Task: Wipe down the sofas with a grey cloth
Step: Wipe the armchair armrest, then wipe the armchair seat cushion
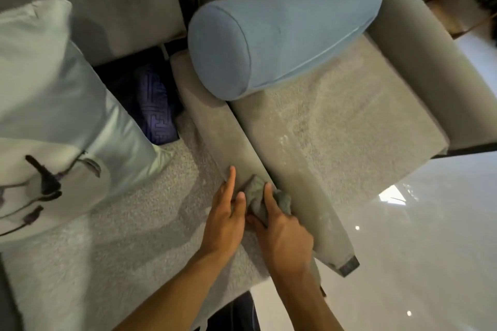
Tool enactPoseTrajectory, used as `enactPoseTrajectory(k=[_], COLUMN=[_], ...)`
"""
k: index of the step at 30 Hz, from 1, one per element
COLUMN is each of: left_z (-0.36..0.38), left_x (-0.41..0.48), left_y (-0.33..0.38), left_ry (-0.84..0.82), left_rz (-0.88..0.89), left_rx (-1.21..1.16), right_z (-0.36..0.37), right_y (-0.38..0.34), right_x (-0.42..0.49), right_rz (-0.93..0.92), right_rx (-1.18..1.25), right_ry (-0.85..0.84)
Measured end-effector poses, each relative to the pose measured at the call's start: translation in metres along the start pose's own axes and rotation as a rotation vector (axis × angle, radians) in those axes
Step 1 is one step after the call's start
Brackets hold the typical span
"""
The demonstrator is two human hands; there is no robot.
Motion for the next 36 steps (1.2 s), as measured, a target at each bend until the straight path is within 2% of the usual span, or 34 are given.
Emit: enactPoseTrajectory(k=[4,8,10,12,15,17,20,22,24,26,28,31,33,36], left_z=[0.031,0.042,0.037,0.025,0.003,-0.014,-0.042,-0.064,-0.083,-0.095,-0.096,-0.092,-0.092,-0.091], left_x=[-0.022,-0.036,-0.047,-0.062,-0.083,-0.092,-0.092,-0.084,-0.074,-0.065,-0.061,-0.058,-0.058,-0.056], left_y=[0.002,-0.010,-0.021,-0.037,-0.069,-0.093,-0.126,-0.147,-0.163,-0.175,-0.179,-0.183,-0.186,-0.191], left_ry=[0.001,-0.019,-0.050,-0.046,0.077,0.147,0.219,0.272,0.283,0.274,0.281,0.303,0.335,0.386], left_rz=[-0.012,-0.032,-0.049,-0.096,-0.222,-0.268,-0.367,-0.390,-0.400,-0.404,-0.397,-0.394,-0.373,-0.347], left_rx=[0.058,0.082,0.149,0.192,0.210,0.273,0.505,0.679,0.766,0.779,0.811,0.813,0.820,0.845], right_z=[0.029,0.044,0.040,0.033,0.027,0.039,0.076,0.113,0.149,0.172,0.182,0.175,0.157,0.128], right_y=[0.061,0.101,0.101,0.079,0.025,-0.015,-0.054,-0.064,-0.063,-0.058,-0.055,-0.073,-0.104,-0.158], right_x=[-0.074,-0.097,-0.090,-0.077,-0.057,-0.044,-0.017,0.000,0.005,0.005,0.011,0.048,0.091,0.152], right_rz=[-0.002,0.004,-0.063,-0.182,-0.344,-0.385,-0.351,-0.256,-0.152,-0.188,-0.223,-0.302,-0.390,-0.353], right_rx=[0.168,0.229,0.201,0.183,0.180,0.284,0.490,0.406,0.158,0.052,0.024,-0.049,-0.008,0.079], right_ry=[-0.123,-0.019,0.005,-0.035,-0.022,-0.027,-0.014,-0.062,-0.084,0.033,0.151,0.216,0.267,0.210])
Point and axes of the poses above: each hand's wrist, its own x-axis towards the middle knuckle, its own z-axis out of the palm, y = z × x, the point moved 1 cm from there along x, towards the middle knuckle, and after that the axes turned 15 degrees about -y, right-handed, at the moved point
